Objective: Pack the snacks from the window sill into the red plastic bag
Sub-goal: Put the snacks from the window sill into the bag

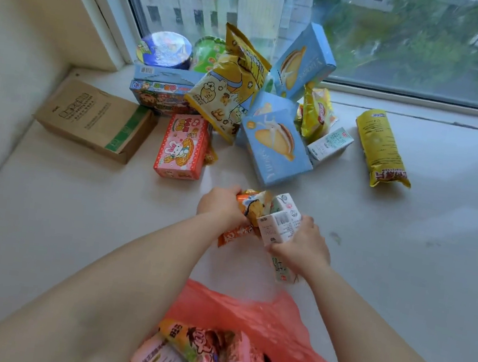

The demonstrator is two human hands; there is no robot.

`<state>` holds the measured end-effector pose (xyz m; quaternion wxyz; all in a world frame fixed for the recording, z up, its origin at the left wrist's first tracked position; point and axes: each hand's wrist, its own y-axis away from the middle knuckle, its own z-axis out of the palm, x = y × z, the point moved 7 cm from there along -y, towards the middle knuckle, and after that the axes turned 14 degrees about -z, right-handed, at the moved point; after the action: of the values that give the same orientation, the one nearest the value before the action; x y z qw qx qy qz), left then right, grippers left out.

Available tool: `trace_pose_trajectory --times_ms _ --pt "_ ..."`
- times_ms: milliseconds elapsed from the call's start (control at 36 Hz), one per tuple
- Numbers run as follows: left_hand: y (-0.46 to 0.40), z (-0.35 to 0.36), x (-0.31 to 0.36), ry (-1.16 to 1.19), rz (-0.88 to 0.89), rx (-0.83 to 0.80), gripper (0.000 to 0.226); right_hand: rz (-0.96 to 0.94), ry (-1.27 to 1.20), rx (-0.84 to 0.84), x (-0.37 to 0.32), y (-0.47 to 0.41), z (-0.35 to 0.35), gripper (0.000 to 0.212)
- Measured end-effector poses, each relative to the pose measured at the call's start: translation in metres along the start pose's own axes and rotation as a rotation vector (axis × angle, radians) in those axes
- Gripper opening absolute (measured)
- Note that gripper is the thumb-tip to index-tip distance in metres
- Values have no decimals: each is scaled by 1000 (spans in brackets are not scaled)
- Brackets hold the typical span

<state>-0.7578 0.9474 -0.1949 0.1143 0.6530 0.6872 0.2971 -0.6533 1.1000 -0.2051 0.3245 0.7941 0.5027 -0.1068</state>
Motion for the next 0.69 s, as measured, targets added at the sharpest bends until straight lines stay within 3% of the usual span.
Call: trace_pose_trajectory --times_ms 361,472,694 --pt "153 -108 -43 478 146 402 53 -380 -320 232 -87 117 -86 75" --pt "200 -107 -75 630 158 473 56 -505 -329 263 -105 166 -85 74" --pt "263 -73 -125 698 124 535 56 -619 -324 265 -107 234 -53 77"
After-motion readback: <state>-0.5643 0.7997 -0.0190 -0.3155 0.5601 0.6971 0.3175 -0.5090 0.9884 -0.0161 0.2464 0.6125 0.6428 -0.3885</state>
